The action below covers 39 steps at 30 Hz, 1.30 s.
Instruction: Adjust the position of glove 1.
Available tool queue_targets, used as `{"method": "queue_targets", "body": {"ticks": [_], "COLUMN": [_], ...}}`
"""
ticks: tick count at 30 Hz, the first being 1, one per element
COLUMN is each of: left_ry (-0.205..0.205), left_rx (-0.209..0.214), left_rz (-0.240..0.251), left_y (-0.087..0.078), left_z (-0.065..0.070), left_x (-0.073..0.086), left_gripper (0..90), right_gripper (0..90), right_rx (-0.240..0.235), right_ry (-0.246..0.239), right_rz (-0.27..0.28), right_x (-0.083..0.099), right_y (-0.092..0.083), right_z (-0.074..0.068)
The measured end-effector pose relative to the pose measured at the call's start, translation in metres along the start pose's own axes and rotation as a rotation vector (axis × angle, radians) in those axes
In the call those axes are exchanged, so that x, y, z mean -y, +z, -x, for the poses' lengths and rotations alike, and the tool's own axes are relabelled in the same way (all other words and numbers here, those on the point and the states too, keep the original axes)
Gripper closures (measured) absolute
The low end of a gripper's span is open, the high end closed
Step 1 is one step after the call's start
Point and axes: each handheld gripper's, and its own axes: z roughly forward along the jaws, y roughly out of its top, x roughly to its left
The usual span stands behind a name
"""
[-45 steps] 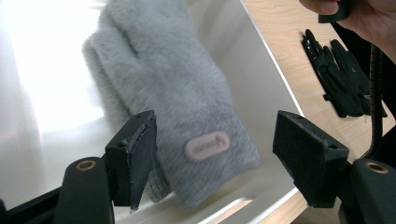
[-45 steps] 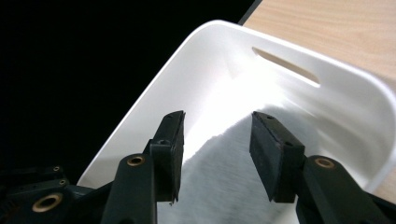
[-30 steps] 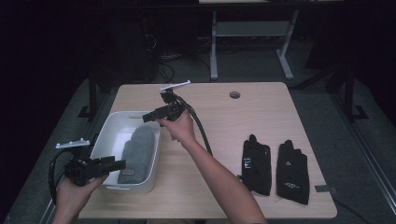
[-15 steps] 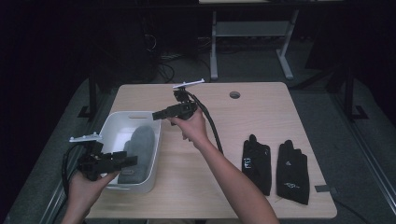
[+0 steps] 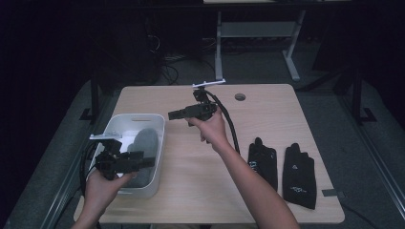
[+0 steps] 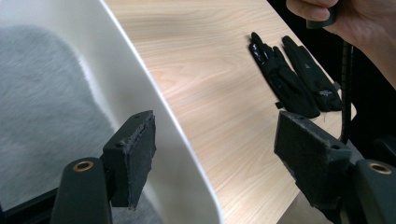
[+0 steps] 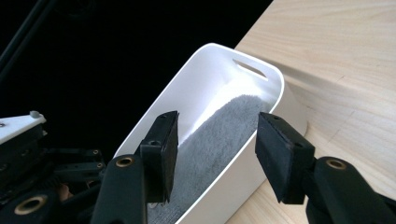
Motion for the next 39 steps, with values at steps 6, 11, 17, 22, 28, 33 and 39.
{"method": "queue_targets", "body": {"ticks": [6, 11, 17, 22, 28, 33, 39], "left_ry": [0.015, 0.029, 0.053, 0.074, 0.093, 0.104, 0.117], "left_rx": [0.013, 0.026, 0.043, 0.062, 0.081, 0.095, 0.114], "left_rz": [-0.006, -0.014, -0.025, -0.033, -0.047, -0.054, -0.056], "left_y": [0.008, 0.016, 0.026, 0.037, 0.049, 0.058, 0.067], "left_z": [0.008, 0.015, 0.025, 0.033, 0.043, 0.051, 0.058], "left_x": [-0.005, -0.009, -0.014, -0.017, -0.020, -0.022, -0.022], "left_gripper": [29.1, 28.9, 28.6, 28.6, 27.5, 27.6, 27.2], "right_gripper": [48.2, 47.0, 46.2, 45.9, 46.1, 46.1, 46.1], "right_rx": [0.002, 0.000, -0.002, 0.012, 0.020, 0.024, 0.035], "right_ry": [0.002, 0.012, 0.015, 0.020, 0.038, 0.046, 0.054], "right_rz": [0.009, 0.019, 0.030, 0.043, 0.056, 0.068, 0.075], "right_x": [0.003, 0.006, 0.011, 0.018, 0.028, 0.033, 0.041], "right_y": [-0.014, -0.028, -0.045, -0.060, -0.078, -0.089, -0.100], "right_z": [0.003, 0.007, 0.011, 0.019, 0.028, 0.033, 0.037]}}
